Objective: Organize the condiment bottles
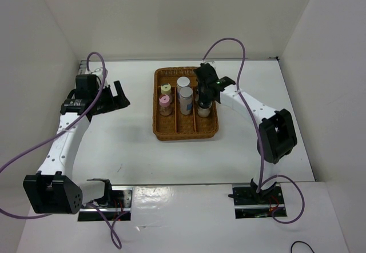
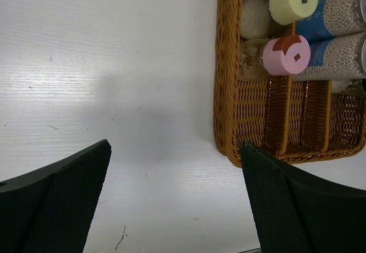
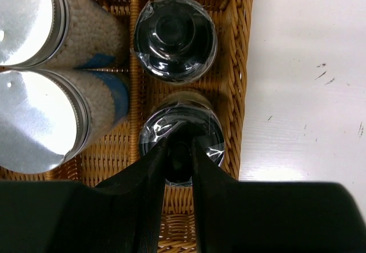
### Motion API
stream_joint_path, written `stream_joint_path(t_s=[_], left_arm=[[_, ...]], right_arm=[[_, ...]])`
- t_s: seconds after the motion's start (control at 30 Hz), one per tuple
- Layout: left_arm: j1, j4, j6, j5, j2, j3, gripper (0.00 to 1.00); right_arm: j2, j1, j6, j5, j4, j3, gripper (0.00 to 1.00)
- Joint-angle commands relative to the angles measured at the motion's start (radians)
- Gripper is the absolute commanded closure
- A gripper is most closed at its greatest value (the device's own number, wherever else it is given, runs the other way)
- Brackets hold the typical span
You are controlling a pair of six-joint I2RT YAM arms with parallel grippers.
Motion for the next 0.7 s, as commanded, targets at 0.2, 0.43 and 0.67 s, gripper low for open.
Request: stream_joint_path(t_s=[0.2, 0.43, 0.67], left_arm=[[0.006, 0.032, 0.014, 0.009, 0.014, 0.047, 0.0], [0.006, 0.041, 0.014, 0.038, 0.014, 0.047, 0.0], [0.006, 0.041, 0.014, 0.057, 0.023, 0.079, 0.0]], right_arm=[[0.008, -0.01, -0.003, 0.015, 0.068, -0.018, 0.49], [-0.072, -0.01, 0.037, 0.025, 0.009, -0.037, 0.07], [-0.28, -0.01, 0.046, 0.094, -0.022, 0.0, 0.01]])
